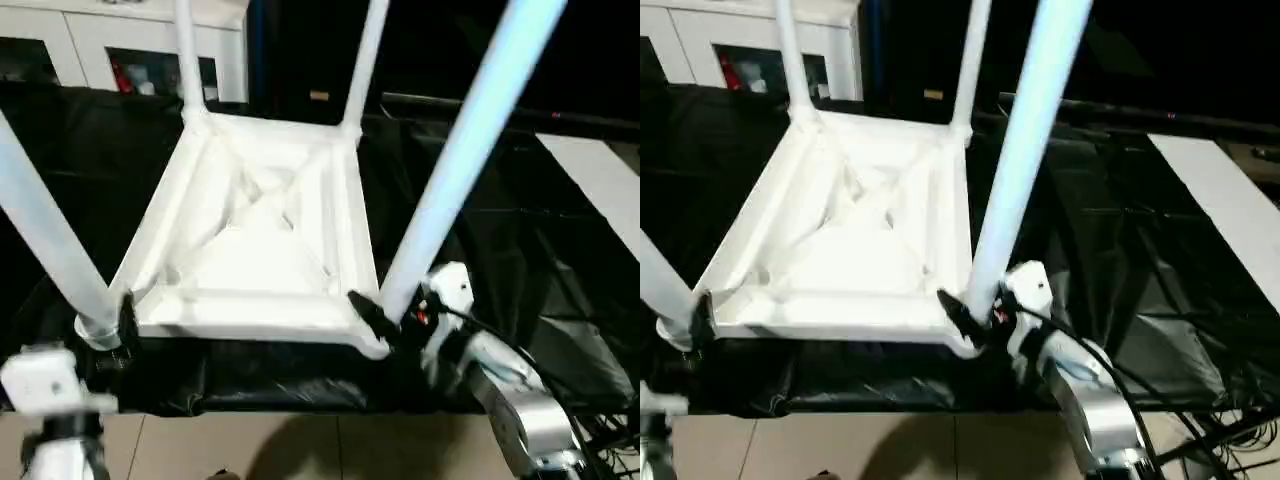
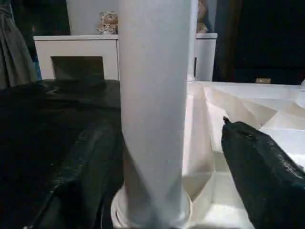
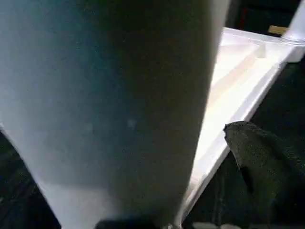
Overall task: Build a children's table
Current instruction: Flip table
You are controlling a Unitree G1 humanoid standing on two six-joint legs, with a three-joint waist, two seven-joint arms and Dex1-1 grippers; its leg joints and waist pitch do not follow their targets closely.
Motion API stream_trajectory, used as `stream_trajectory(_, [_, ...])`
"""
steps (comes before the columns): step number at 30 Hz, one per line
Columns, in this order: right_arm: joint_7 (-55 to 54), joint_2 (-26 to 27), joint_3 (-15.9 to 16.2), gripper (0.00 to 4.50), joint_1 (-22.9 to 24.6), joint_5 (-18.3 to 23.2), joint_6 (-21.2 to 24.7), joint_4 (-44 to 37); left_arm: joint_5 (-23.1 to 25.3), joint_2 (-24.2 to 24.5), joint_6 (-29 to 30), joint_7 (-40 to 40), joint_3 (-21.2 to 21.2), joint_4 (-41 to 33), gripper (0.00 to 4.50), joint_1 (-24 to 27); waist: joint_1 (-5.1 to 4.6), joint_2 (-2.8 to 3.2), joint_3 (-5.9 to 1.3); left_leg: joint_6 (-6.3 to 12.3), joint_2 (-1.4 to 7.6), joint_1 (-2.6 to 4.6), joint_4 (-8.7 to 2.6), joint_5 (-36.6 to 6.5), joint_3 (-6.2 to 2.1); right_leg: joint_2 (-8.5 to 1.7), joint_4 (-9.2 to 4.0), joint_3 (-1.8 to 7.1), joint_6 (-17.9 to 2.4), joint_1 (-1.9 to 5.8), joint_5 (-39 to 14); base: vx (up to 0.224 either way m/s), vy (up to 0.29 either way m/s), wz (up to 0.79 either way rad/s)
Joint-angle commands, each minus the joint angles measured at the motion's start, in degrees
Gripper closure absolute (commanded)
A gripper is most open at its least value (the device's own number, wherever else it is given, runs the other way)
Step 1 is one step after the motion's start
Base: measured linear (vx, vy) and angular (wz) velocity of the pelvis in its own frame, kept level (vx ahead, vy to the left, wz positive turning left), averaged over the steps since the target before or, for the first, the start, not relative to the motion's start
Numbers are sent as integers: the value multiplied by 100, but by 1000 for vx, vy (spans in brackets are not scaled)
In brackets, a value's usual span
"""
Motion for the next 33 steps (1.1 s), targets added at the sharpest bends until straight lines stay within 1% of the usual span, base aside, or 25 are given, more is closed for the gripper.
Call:
stream_trajectory(1, [-116, -115, -298, 0, -88, -18, -66, 120, 159, 40, 291, 72, -54, 178, 25, -194, 18, 171, -203, -147, 323, 81, -549, -1537, -82, -373, -323, 221, -918, 121, -49, 0, 0, 0])
stream_trajectory(2, [-136, -150, -398, 0, -104, -22, -108, 167, 109, 51, 348, 36, -93, 219, 9, -279, 41, 163, -198, -150, 322, 94, -550, -1606, -82, -383, -331, 225, -923, 118, -189, 0, 0, 0])
stream_trajectory(3, [-136, -150, -398, 0, -104, -22, -108, 167, 109, 51, 348, 36, -93, 219, 9, -279, 47, 157, -193, -150, 319, 92, -548, -1635, -74, -389, -339, 231, -928, 117, -271, 0, 0, 0])
stream_trajectory(5, [-188, -228, -677, 0, -132, 21, -236, 372, -13, 125, 486, -47, -217, 374, 9, -460, 95, 157, -190, -142, 320, 105, -545, -1702, -62, -407, -359, 244, -955, 99, -534, 0, 0, 0])
stream_trajectory(6, [-188, -228, -677, 0, -132, 21, -236, 372, -13, 125, 486, -47, -217, 374, 9, -460, 107, 159, -192, -139, 321, 111, -543, -1697, -61, -400, -358, 245, -959, 95, -548, 0, 0, 0])
stream_trajectory(7, [-238, -346, -771, 0, -131, 8, -217, 446, -80, 176, 651, -116, -304, 350, 9, -573, 112, 137, -194, -138, 330, 100, -547, -1628, -61, -402, -348, 244, -965, 112, -527, 0, 0, 0])
stream_trajectory(8, [-232, -387, -784, 0, -57, 13, -232, 408, -128, 216, 741, -157, -307, 408, 9, -646, 127, 162, -198, -144, 322, 120, -533, -1579, -50, -382, -349, 241, -955, 94, -476, 0, 0, 0])
stream_trajectory(9, [-218, -423, -799, 0, -20, 28, -244, 397, -146, 236, 808, -171, -316, 452, 9, -708, 131, 166, -199, -140, 317, 116, -531, -1567, -47, -380, -344, 244, -958, 96, -447, 0, 0, 0])
stream_trajectory(12, [-216, -513, -849, 0, 186, 74, -236, 181, -254, 211, 1044, -130, -308, 460, 9, -843, 165, 145, -205, -130, 318, 100, -525, -1479, -41, -390, -335, 250, -930, 118, -371, 0, 0, 0])
stream_trajectory(13, [-175, -539, -910, 0, 338, 172, -182, -20, -256, 173, 1262, -78, -315, 356, 9, -901, 169, 127, -206, -102, 322, 89, -530, -1425, -41, -392, -325, 245, -934, 131, -310, 0, 0, 0])
stream_trajectory(16, [-88, -572, -963, 0, 460, 255, -140, -160, -264, 140, 1413, -62, -372, 269, 45, -913, 178, 144, -207, -57, 325, 97, -525, -1441, -41, -389, -331, 240, -955, 119, -355, 0, 0, 0])
stream_trajectory(17, [39, -631, -981, 0, 641, 325, -111, -354, -289, 118, 1531, -55, -436, 189, 53, -876, 180, 129, -188, -56, 332, 92, -536, -1557, -36, -392, -362, 247, -920, 116, -589, 0, 0, 0])
stream_trajectory(19, [258, -755, -1007, 0, 968, 507, -8, -753, -360, 111, 1704, -59, -531, 91, 63, -839, 210, 131, -178, -25, 346, 100, -539, -1629, -37, -394, -380, 259, -877, 111, -669, 0, 0, 0])
stream_trajectory(20, [307, -790, -1018, 0, 1066, 565, 27, -877, -354, 118, 1755, -45, -537, 77, 81, -832, 207, 123, -181, -7, 338, 90, -542, -1648, -41, -390, -381, 252, -853, 113, -737, 0, 0, 0])
stream_trajectory(22, [375, -850, -1037, 0, 1194, 659, 79, -1034, -361, 124, 1822, -41, -547, 71, 89, -837, 207, 119, -171, -1, 335, 85, -549, -1700, -43, -395, -400, 250, -823, 107, -877, 0, 0, 0])
stream_trajectory(23, [520, -977, -1073, 0, 1454, 859, 221, -1349, -347, 136, 1968, -19, -560, 67, 103, -836, 206, 102, -156, -4, 333, 81, -557, -1797, -47, -392, -432, 258, -713, 112, -1171, 0, 0, 0])
stream_trajectory(24, [598, -1058, -1098, 0, 1601, 985, 321, -1537, -338, 141, 2087, 1, -570, 49, 112, -839, 210, 107, -158, -3, 343, 88, -552, -1808, -56, -402, -432, 261, -705, 103, -1202, 0, 0, 0])
stream_trajectory(25, [870, -1301, -1118, 0, 2011, 1335, 634, -2054, -382, 118, 2259, 10, -575, 6, 121, -836, 194, 110, -161, 11, 331, 81, -549, -1797, -54, -390, -439, 256, -688, 99, -1226, 0, 0, 0])
stream_trajectory(26, [893, -1322, -1118, 0, 2044, 1363, 658, -2097, -386, 115, 2271, 11, -575, 2, 121, -835, 198, 106, -137, 36, 327, 73, -556, -1819, -47, -382, -456, 268, -644, 107, -1278, 0, 0, 0])
stream_trajectory(27, [1117, -1527, -1123, 0, 2354, 1644, 922, -2488, -444, 91, 2344, 3, -570, -43, 140, -833, 219, 113, -147, 68, 348, 93, -549, -1825, -61, -392, -454, 265, -628, 95, -1255, 0, 0, 0])
stream_trajectory(28, [1150, -1557, -1124, 0, 2400, 1688, 963, -2547, -454, 88, 2354, 1, -569, -50, 149, -833, 205, 103, -129, 92, 328, 74, -557, -1850, -56, -385, -470, 266, -614, 103, -1329, 0, 0, 0])
stream_trajectory(29, [1257, -1699, -1148, 0, 2554, 1879, 1184, -2785, -536, 79, 2431, -4, -573, -109, 156, -847, 215, 122, -139, 99, 339, 71, -554, -1849, -74, -397, -474, 255, -605, 95, -1419, 0, 0, 0])
stream_trajectory(31, [1276, -1738, -1146, 0, 2585, 1917, 1245, -2848, -583, 75, 2471, -9, -574, -133, 162, -852, 191, 98, -120, 69, 330, 63, -559, -1960, -77, -398, -500, 247, -593, 68, -1693, 0, 0, 0])
stream_trajectory(32, [1277, -1777, -1078, 0, 2566, 1949, 1357, -2939, -680, 69, 2579, -26, -580, -170, 172, -877, 190, 163, -115, 7, 323, 82, -562, -2055, -87, -402, -508, 247, -579, 56, -1902, 0, 0, 0])
stream_trajectory(33, [1263, -1776, -1060, 0, 2550, 1952, 1387, -2951, -703, 69, 2603, -33, -583, -178, 184, -882, 182, 135, -117, -6, 328, 90, -553, -2097, -82, -400, -533, 248, -567, 46, -1959, 0, 0, 0])
